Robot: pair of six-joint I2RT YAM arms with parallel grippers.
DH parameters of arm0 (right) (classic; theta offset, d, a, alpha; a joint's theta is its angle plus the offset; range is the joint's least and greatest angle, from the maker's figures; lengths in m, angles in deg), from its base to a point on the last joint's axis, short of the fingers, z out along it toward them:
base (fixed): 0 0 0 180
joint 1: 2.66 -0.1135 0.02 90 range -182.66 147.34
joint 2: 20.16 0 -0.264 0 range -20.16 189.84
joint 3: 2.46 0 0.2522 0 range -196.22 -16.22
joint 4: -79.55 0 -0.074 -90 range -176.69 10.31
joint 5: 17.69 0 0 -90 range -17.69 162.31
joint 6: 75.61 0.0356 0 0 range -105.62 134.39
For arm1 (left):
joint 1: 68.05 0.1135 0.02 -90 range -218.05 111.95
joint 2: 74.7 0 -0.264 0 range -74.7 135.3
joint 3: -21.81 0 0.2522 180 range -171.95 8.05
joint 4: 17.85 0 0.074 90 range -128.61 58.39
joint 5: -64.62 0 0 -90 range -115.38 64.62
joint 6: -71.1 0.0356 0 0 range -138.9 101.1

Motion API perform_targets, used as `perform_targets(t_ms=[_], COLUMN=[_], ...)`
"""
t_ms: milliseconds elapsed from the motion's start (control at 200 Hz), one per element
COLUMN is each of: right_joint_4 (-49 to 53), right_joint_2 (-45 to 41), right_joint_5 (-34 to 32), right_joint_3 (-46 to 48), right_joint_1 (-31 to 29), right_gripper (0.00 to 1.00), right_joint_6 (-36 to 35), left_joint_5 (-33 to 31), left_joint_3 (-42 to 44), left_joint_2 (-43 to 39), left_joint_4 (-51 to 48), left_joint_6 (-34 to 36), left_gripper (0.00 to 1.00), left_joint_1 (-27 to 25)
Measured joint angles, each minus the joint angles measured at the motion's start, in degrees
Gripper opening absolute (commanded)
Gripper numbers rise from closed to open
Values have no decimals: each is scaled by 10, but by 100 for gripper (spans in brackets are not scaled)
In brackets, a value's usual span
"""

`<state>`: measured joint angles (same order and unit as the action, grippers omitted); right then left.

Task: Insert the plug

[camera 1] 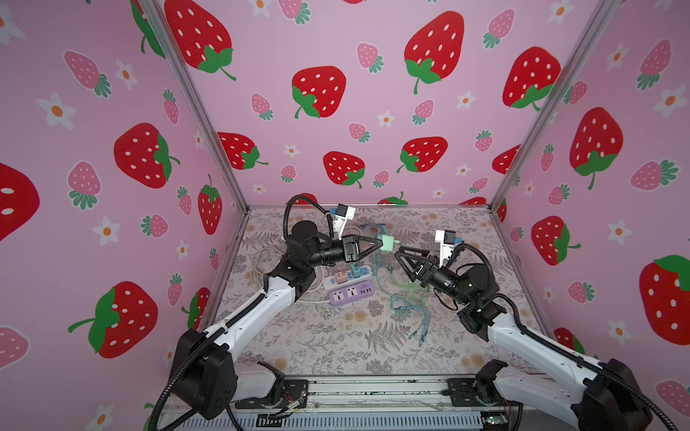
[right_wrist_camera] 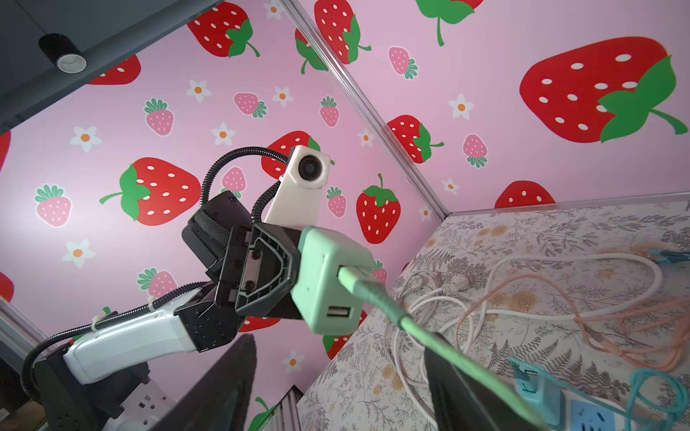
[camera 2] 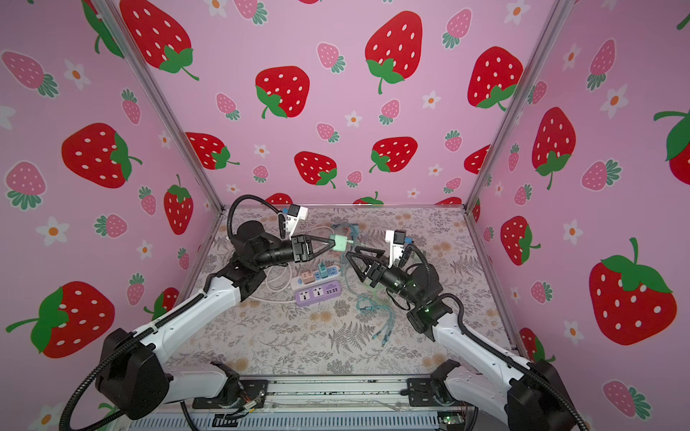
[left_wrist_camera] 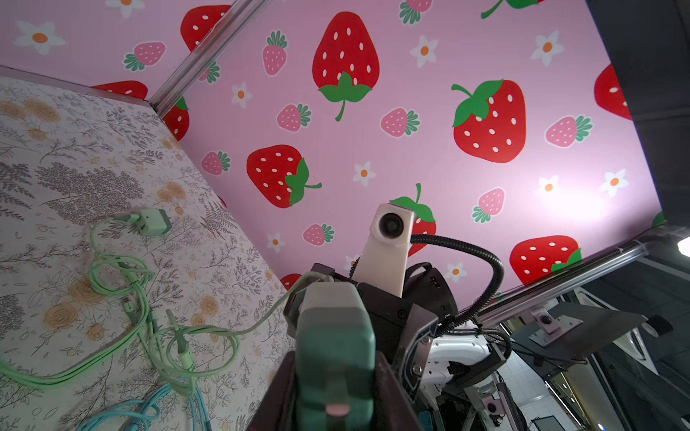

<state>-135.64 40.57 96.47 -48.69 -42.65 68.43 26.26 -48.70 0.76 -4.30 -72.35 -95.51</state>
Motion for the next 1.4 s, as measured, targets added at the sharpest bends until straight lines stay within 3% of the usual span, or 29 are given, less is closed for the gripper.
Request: perform_targets(t_ms=[485,1070,1121,1271,1401], right_joint_4=[-89,-120,-119,-94,-28], right_joint_2=[44,57,57,57,56], right_joint_5=[40,70,70,73,76], right_joint_3=[-11,-22,-22,-29,-66], right_joint_1=[0,0,0,0,1], right_gripper=[52,16,13,5,1], right_joint_6=[39,76,76,64,9], left_joint_5=[11,20,20,20,18], left_joint_3=[0,0,0,0,2], left_joint_2=[0,-1,-2,-9,-18], left_joint_4=[24,40,37,14,-5], left_joint_6=[3,24,28,41,35], left_gripper=[0,0,5,32,52], left_joint_1=[-26,-27,-26,-21,-7])
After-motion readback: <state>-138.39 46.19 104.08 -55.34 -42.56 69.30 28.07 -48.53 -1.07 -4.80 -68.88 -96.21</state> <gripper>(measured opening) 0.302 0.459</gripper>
